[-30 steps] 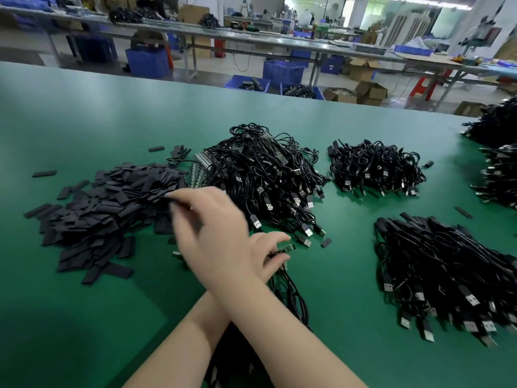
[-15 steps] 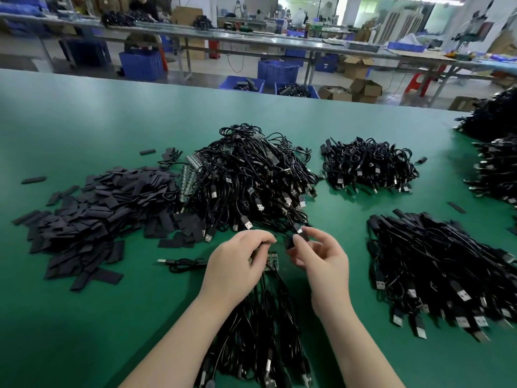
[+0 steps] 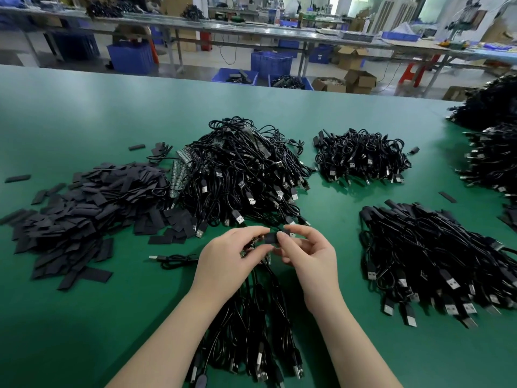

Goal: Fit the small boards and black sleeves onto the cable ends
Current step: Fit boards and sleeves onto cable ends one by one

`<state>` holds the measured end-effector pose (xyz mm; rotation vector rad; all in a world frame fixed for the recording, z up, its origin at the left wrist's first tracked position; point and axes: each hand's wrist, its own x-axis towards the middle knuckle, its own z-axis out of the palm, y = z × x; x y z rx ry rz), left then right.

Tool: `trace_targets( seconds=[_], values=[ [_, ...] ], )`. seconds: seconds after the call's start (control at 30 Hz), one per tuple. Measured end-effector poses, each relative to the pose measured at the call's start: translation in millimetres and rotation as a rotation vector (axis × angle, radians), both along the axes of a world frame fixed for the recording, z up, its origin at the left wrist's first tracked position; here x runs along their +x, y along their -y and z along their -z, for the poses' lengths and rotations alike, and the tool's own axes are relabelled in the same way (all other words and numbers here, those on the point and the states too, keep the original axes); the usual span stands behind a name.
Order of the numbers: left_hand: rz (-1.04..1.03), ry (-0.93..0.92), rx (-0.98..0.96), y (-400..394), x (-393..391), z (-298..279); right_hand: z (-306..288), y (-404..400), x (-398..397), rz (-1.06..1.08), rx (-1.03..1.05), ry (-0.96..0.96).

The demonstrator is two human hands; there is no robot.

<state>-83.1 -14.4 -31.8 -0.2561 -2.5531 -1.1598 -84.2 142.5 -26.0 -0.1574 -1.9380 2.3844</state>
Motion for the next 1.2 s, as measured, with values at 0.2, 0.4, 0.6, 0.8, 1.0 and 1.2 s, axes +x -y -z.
trace_targets(
  seconds=[0.2,0.4,0.6,0.8,1.0,1.2],
  values=[
    [0.01,0.044,0.141,0.8,-3.1,1.6,-2.1,-0.9,0.7,-0.135,-0.01,-0.046],
    [0.081,0.045,0.242,1.6,-3.1,-1.2,-6.0,-1.7,2.8,-0.181,0.043,-0.116],
    [0.101,0.042,0.26,0.6,-3.3,-0.2,-4.5,-1.9,1.1,-0.111,0.097,-0.14],
    [0.093,0.069,0.229,-1.1,-2.6,-1.0,-2.0,-2.7,-0.2,-0.067,0.072,-0.134],
    [0.061,0.094,0.208,0.8,-2.4,-0.7,-1.1,-3.1,-0.7,-0.072,0.039,-0.116],
    [0.085,0.138,0.188,1.0,-0.1,-3.0,-0.3,-3.9,0.2,-0.096,0.055,-0.118]
  ],
)
